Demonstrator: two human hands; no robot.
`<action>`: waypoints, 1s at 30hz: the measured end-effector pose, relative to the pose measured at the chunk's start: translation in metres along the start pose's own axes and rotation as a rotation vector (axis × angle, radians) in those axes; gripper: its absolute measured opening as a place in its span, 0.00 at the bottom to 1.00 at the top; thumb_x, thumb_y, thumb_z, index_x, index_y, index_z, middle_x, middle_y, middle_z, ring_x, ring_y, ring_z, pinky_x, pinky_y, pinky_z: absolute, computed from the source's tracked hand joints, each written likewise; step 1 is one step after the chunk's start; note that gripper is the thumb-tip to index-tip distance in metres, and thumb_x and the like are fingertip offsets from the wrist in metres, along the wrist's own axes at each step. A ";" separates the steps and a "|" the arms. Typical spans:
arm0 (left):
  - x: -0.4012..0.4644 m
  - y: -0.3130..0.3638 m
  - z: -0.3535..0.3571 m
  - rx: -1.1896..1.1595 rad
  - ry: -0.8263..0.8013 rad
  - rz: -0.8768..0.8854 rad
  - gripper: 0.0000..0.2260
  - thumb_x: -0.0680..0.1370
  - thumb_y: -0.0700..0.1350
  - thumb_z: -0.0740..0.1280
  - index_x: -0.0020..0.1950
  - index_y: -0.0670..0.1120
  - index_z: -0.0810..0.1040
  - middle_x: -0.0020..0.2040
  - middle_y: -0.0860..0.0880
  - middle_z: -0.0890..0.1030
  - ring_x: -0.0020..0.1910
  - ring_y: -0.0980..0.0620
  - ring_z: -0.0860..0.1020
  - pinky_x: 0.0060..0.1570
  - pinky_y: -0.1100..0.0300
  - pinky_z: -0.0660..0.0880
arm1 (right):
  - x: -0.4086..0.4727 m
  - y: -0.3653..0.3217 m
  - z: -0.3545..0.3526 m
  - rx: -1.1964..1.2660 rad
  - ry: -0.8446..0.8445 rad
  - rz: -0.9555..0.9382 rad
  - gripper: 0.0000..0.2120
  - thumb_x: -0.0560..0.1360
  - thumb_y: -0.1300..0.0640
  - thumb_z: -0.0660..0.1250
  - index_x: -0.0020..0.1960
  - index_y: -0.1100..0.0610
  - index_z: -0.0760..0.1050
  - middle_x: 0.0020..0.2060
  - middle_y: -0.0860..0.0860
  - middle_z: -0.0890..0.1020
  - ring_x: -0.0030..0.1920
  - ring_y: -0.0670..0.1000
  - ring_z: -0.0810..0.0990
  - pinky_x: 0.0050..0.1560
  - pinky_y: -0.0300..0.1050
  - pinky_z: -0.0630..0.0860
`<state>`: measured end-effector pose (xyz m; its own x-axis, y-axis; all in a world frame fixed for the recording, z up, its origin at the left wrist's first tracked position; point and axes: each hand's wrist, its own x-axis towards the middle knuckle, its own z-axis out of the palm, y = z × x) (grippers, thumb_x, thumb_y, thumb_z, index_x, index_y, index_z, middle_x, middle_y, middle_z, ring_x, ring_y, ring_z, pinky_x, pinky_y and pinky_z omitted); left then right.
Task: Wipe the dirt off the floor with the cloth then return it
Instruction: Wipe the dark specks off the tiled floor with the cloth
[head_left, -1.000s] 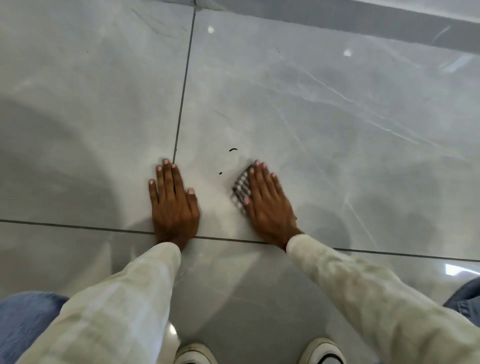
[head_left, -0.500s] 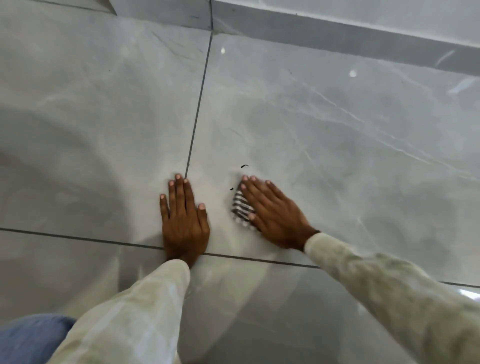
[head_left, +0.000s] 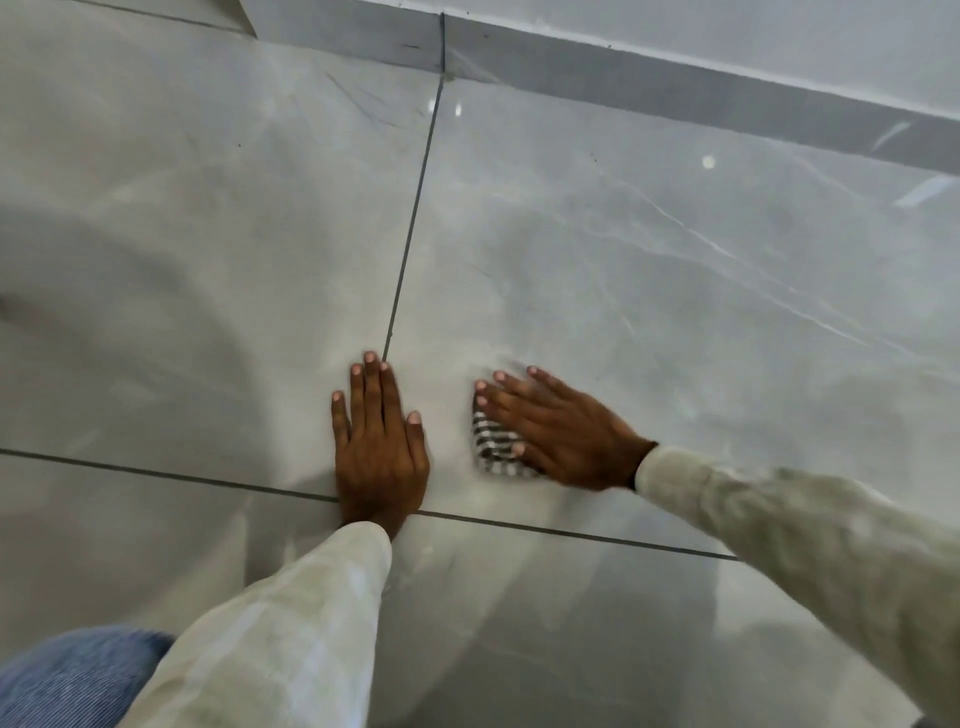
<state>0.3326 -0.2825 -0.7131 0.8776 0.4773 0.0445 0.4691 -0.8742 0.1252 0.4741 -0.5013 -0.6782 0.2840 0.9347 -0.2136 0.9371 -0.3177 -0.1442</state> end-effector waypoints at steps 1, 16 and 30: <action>0.000 0.000 0.001 0.003 -0.005 0.000 0.29 0.88 0.48 0.52 0.88 0.39 0.53 0.89 0.41 0.55 0.89 0.43 0.54 0.86 0.40 0.57 | 0.002 0.014 -0.003 -0.019 0.006 0.039 0.29 0.87 0.46 0.52 0.85 0.55 0.55 0.86 0.53 0.58 0.86 0.55 0.54 0.85 0.59 0.53; 0.000 0.003 -0.006 0.009 -0.041 -0.015 0.29 0.88 0.50 0.51 0.88 0.40 0.51 0.89 0.41 0.53 0.89 0.44 0.53 0.87 0.41 0.56 | -0.031 0.015 0.009 0.211 0.105 0.881 0.32 0.85 0.46 0.45 0.85 0.60 0.51 0.86 0.57 0.53 0.86 0.59 0.50 0.84 0.65 0.51; -0.001 0.005 -0.008 0.012 -0.001 -0.004 0.29 0.88 0.49 0.52 0.87 0.38 0.54 0.88 0.40 0.56 0.88 0.42 0.56 0.86 0.39 0.58 | 0.074 0.012 -0.008 0.156 0.177 0.681 0.31 0.86 0.48 0.51 0.85 0.59 0.52 0.86 0.58 0.54 0.86 0.60 0.52 0.85 0.63 0.50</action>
<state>0.3333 -0.2865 -0.7049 0.8759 0.4805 0.0429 0.4736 -0.8734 0.1133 0.5074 -0.4349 -0.6883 0.8359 0.5288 -0.1472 0.5043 -0.8457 -0.1744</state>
